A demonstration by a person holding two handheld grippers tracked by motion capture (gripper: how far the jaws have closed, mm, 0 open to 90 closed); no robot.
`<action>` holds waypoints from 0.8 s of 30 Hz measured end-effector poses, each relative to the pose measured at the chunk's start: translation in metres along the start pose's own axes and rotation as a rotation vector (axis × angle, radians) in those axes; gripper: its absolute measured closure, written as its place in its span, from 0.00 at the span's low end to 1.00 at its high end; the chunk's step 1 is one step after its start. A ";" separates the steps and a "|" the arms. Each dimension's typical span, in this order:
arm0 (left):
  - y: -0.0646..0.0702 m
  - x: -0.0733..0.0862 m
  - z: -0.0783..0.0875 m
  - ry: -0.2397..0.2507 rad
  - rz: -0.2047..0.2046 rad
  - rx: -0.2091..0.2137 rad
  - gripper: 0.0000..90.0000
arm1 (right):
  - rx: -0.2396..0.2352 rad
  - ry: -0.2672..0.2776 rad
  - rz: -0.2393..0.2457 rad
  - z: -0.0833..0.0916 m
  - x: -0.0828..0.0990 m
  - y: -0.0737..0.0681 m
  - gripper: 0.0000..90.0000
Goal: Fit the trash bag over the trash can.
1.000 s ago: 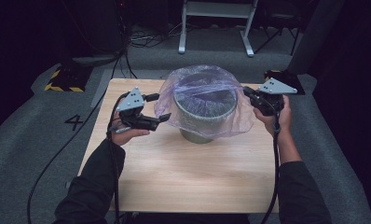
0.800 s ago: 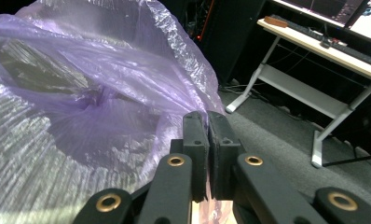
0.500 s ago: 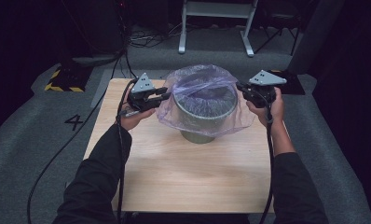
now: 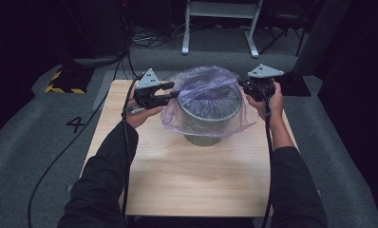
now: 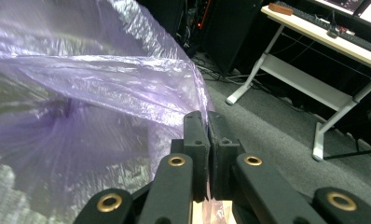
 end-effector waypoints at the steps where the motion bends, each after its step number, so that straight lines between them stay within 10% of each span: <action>1: 0.004 -0.002 0.002 -0.001 -0.001 0.017 0.37 | -0.004 0.005 -0.007 0.001 -0.001 0.000 0.98; 5: 0.022 -0.009 0.001 -0.006 -0.037 0.117 0.19 | -0.028 0.032 -0.020 0.007 -0.011 -0.004 0.99; 10: 0.033 -0.012 -0.015 -0.076 -0.109 0.037 0.24 | -0.062 0.046 0.004 0.010 -0.022 -0.015 1.00; 19: 0.018 -0.006 -0.029 -0.169 -0.184 -0.074 0.87 | -0.071 0.053 0.010 0.014 -0.028 -0.015 1.00; 24: 0.003 -0.009 -0.028 -0.157 -0.145 -0.068 1.00 | -0.054 0.033 0.007 0.011 -0.024 -0.009 0.98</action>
Point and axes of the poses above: each handheld gripper's, and its own axes: z roughly backward along the jaws, x roughly out of its underside, y roughly to its right, the point moved 3 cm from there along -z, roughly forward along the jaws, and after that the axes turned 2 degrees about z, right-handed, at the moved point
